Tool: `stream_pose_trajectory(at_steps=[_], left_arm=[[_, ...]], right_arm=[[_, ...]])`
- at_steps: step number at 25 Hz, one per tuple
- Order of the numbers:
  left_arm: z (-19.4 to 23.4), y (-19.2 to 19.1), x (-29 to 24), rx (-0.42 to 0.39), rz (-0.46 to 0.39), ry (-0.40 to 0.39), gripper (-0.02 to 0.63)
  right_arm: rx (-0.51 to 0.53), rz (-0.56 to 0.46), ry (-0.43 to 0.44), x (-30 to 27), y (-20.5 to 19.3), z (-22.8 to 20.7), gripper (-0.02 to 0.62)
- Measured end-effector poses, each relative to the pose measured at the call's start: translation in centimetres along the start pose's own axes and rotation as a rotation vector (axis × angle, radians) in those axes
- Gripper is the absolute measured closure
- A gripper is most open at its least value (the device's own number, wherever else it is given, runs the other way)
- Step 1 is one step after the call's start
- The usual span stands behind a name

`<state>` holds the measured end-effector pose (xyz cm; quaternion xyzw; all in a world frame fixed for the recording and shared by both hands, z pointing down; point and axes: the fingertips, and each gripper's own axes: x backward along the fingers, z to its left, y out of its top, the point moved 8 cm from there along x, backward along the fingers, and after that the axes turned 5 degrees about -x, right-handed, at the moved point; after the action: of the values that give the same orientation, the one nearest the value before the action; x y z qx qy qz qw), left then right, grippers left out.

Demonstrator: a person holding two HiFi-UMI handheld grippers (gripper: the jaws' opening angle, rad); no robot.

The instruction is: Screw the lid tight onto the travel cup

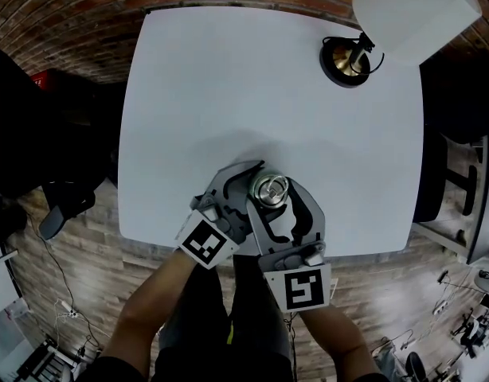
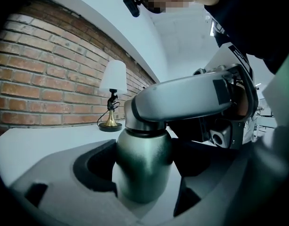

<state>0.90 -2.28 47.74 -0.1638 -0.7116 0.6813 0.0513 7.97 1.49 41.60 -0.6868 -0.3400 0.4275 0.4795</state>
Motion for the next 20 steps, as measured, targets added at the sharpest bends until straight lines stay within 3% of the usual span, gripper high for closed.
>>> stream_pose_trajectory(at_steps=[2, 5, 13, 17, 20], left_arm=[[0.0, 0.0, 0.0, 0.009, -0.003, 0.008, 0.242], [-0.1, -0.1, -0.2, 0.003, 0.002, 0.007, 0.242], [0.0, -0.2, -0.1, 0.001, 0.009, -0.005, 0.241], [0.0, -0.1, -0.2, 0.002, 0.001, -0.008, 0.241], [0.0, -0.1, -0.2, 0.003, 0.003, -0.013, 0.241]], right_arm=[[-0.022, 0.023, 0.009, 0.1, -0.2, -0.1, 0.341], [-0.085, 0.056, 0.105, 0.5, -0.7, -1.1, 0.336], [0.003, 0.183, 0.598, 0.0, -0.1, -4.4, 0.303], [0.015, 0.206, 0.763, -1.7, 0.5, -5.2, 0.296], [0.023, 0.196, 0.839, -2.6, 0.4, -4.7, 0.298]])
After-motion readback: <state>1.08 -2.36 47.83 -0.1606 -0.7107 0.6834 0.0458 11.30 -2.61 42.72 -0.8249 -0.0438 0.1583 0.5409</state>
